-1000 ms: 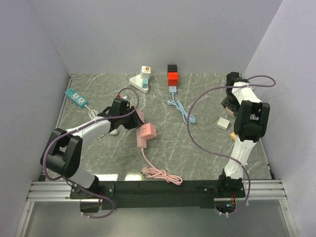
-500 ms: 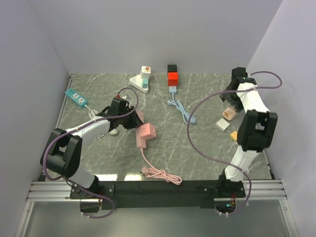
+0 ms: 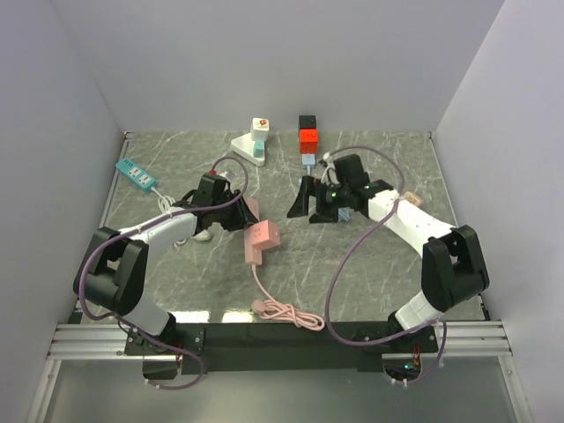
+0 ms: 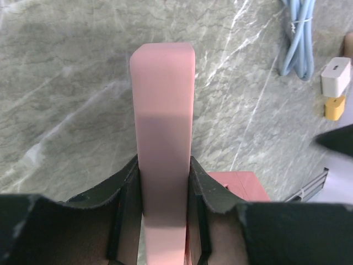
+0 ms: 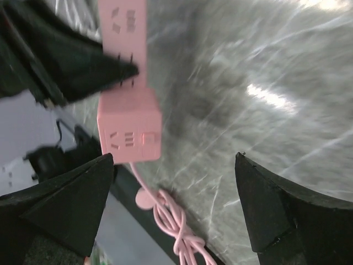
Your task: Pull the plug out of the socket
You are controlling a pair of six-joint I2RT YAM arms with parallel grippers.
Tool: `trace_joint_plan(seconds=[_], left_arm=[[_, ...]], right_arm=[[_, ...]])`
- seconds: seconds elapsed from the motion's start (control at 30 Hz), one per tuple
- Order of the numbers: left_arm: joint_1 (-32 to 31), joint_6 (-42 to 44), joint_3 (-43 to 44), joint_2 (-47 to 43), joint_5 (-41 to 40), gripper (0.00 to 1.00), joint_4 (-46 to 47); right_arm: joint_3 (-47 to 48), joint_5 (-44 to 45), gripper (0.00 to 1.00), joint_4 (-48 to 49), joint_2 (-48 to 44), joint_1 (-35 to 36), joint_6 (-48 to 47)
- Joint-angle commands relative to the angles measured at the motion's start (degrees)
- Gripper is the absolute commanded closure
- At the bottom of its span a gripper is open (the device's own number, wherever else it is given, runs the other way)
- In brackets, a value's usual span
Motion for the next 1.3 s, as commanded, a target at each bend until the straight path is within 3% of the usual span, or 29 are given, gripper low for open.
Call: trace_joint_plan(seconds=[0.0,0.1,0.27,0.5,0.87,0.97,1.07,1.1,1.17,1.2,1.27], left_arm=[[0.2,-1.5,2.8,-0.5,3.5,1.0,4.3],[0.2,-2.2,2.3,-1.1,3.9,1.0,5.0],[0.2,-2.6,1.8,-1.1,4.4,1.0,5.3],[0.2,-3.1,0.9,-2.6,3.8,1.0,5.5],[0.2,-4.4,1.0,-4.1,4.5,1.0,6.3],[0.2,-5.2,0.9,-4.0,5.1,1.0,7.3],[0.2,-5.6,0.3,-3.6,5.7,1.0,7.8],[0.2,-5.6,-0.3,-3.5,5.7,1.0,7.8],[0.2,-5.7,-1.0,-3.5,5.2,1.0,7.8],[0.2,-5.5,-1.7,-3.5,5.0,1.0,7.8],[0.4,-5.0,-2.3,-3.3,4.0,1.0,7.8]], right_arm=[[-2.3,-9.0,0.03,10.3,-1.5,3.3,0.9],[-2.6,-9.0,0.03,10.4,0.5,7.4,1.1],[-4.3,-11.4,0.02,19.2,2.0,10.3,6.7],[4.3,0.5,0.02,6.2,7.8,14.3,2.1],[3.2,-4.0,0.01,10.2,10.6,15.8,5.4],[2.1,-7.3,0.13,14.5,11.8,15.9,8.3],[1.9,-8.3,0.41,17.0,12.1,16.1,9.7],[2.2,-8.5,0.58,16.2,12.3,16.1,9.6],[3.4,-9.7,0.72,14.9,12.9,16.0,8.3],[3.7,-10.7,0.86,13.5,12.7,15.7,7.8],[4.8,-10.5,0.99,10.9,11.5,15.1,5.3]])
